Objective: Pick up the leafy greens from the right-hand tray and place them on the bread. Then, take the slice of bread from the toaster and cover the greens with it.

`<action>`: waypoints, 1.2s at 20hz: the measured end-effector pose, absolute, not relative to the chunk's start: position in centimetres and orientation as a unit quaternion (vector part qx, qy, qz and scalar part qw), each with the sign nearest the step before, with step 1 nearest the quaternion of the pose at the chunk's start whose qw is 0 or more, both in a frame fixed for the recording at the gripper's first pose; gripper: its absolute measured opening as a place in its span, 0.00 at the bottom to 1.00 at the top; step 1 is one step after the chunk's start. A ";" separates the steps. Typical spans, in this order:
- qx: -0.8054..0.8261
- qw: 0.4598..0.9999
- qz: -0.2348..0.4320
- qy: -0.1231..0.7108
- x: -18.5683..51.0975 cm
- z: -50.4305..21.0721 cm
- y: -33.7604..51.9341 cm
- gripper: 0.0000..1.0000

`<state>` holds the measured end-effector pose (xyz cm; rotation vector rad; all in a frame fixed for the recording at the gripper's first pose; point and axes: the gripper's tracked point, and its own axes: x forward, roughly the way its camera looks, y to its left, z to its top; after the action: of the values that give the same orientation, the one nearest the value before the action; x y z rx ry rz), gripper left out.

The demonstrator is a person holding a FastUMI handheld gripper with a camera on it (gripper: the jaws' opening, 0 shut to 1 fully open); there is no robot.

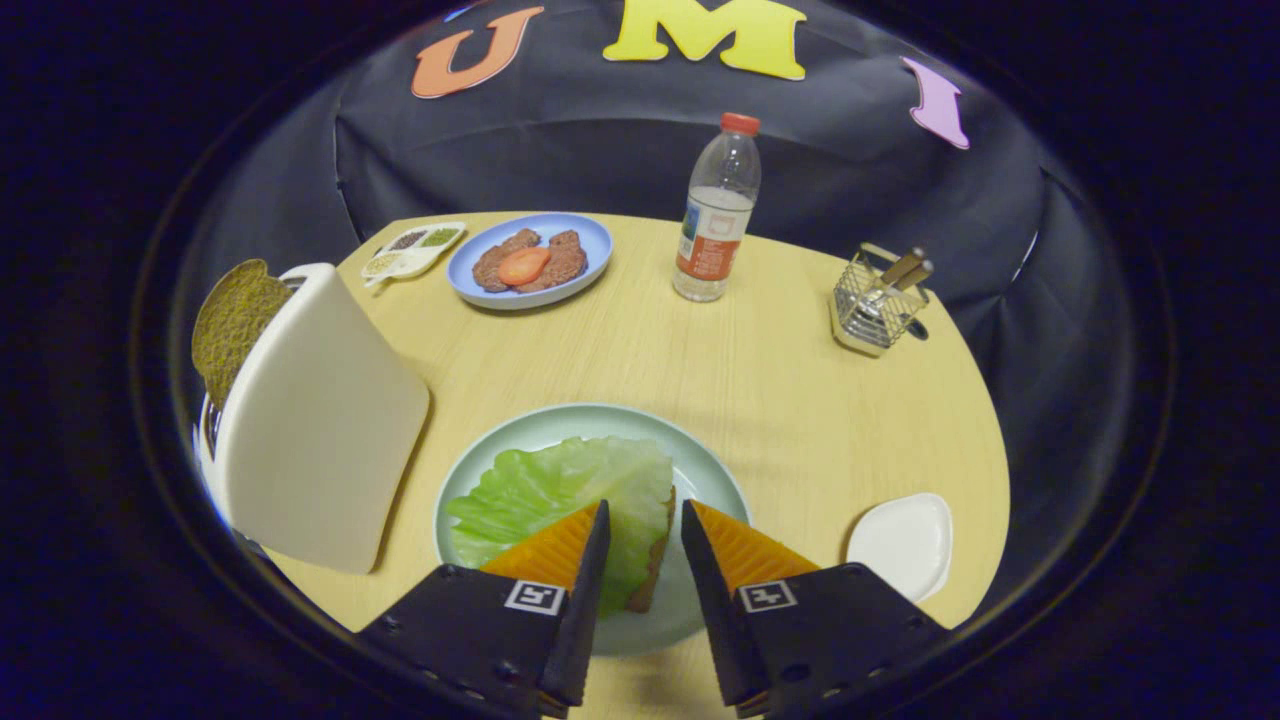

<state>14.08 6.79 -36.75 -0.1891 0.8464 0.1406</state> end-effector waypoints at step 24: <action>-0.058 0.960 0.160 0.223 7.5 -19.4 25.4 0.94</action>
<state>7.46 25.40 -19.45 -0.1174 0.4530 0.3241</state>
